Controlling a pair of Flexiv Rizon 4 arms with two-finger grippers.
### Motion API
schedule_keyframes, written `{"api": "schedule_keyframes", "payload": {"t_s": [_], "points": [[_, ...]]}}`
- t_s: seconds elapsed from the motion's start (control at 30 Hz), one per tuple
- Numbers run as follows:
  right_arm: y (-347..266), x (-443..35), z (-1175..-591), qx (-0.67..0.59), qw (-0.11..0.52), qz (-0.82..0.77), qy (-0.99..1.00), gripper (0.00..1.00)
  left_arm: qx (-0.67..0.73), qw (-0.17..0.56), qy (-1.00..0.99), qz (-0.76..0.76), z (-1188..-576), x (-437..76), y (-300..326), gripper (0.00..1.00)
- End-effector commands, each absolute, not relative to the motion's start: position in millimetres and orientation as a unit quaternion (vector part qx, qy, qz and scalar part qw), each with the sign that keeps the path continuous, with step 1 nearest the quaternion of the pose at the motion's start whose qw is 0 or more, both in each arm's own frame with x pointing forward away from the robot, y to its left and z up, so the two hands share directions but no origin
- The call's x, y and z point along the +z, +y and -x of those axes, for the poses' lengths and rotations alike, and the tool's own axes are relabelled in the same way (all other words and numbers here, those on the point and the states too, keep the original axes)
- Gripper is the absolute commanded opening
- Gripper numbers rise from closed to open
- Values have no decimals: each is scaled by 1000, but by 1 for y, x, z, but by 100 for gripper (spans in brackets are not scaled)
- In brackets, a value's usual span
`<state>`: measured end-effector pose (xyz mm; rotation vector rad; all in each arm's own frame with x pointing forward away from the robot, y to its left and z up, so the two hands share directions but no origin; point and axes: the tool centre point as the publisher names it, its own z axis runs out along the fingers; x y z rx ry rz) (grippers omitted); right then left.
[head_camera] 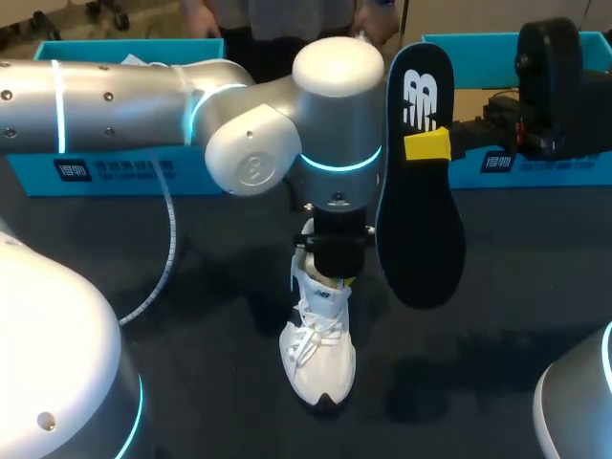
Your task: Take the shoe out of the shoebox, open the shoe tongue, remove and reinsert the insole, then place the shoe into the shoebox
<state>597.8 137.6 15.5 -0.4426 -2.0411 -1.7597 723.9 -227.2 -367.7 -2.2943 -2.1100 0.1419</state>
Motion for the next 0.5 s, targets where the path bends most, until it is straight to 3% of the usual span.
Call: {"api": "schedule_keyframes", "payload": {"t_s": [0.03,0.3,0.5], "points": [[141,16,-601,-629,205,158,-733,0,48,12,-679,733,-725,-369,-225,100],[141,16,-601,-629,205,158,-733,0,77,-37,-694,715,-733,-336,-209,100],[141,16,-601,-629,205,158,-733,0,124,-117,-697,696,-736,-295,-193,100]]}}
